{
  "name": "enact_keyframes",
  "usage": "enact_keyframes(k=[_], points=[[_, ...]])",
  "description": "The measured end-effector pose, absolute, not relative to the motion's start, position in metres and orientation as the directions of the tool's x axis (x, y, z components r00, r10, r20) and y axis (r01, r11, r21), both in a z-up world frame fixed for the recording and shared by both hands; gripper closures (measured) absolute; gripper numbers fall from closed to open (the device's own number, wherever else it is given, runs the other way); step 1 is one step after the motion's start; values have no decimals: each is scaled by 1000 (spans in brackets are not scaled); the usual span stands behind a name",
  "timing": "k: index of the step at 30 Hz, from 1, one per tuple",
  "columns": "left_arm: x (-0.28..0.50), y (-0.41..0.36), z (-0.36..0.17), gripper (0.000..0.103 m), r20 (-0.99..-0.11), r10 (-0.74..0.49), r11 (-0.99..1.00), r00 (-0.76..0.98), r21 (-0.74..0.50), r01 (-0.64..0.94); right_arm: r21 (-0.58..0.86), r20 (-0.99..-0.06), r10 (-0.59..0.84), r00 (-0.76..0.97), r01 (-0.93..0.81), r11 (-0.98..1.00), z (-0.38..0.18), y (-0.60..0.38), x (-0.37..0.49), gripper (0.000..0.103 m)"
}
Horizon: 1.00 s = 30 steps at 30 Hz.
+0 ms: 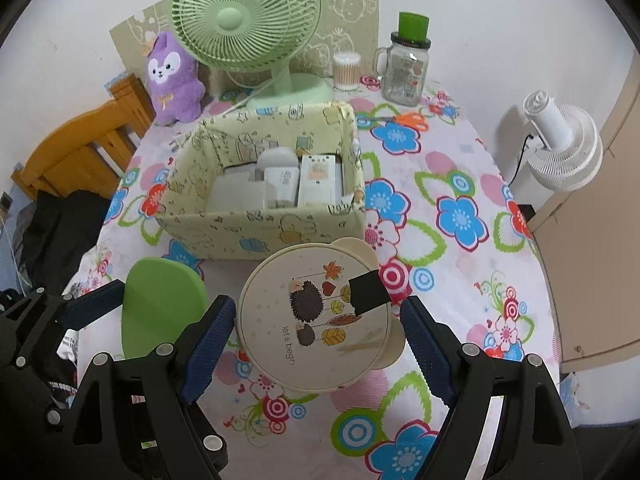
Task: Organize rigid objects
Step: 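Lift and carry the green lid and beige case over the box with both tools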
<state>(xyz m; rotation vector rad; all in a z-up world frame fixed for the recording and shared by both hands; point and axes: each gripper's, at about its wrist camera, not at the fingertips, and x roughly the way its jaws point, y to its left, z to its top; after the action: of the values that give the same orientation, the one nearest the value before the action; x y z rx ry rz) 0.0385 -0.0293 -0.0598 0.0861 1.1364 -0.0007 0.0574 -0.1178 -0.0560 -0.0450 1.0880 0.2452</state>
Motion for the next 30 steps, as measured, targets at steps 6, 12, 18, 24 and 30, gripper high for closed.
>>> enact_keyframes(k=[6,12,18,24,30], points=[[41,-25,-52,25,-898,43,996,438,70,46,78,-869,180,461,-231,970,-44,-108,59,18],[44,-17,-46,25,-889,43,997,455,71,43,77,-861,178,476,-224,972,-36,-99,61,18],[49,-11,-45,25,-888,24,996,460,62,67,71,-860,160,485,-198,978,-35,-94,63,18],[54,-10,-41,25,-886,6,996,464,46,75,52,-859,140,493,-188,981,-30,-92,67,18],[62,-9,-38,25,-884,6,997,467,39,62,52,-855,145,498,-196,979,-27,-90,76,18]])
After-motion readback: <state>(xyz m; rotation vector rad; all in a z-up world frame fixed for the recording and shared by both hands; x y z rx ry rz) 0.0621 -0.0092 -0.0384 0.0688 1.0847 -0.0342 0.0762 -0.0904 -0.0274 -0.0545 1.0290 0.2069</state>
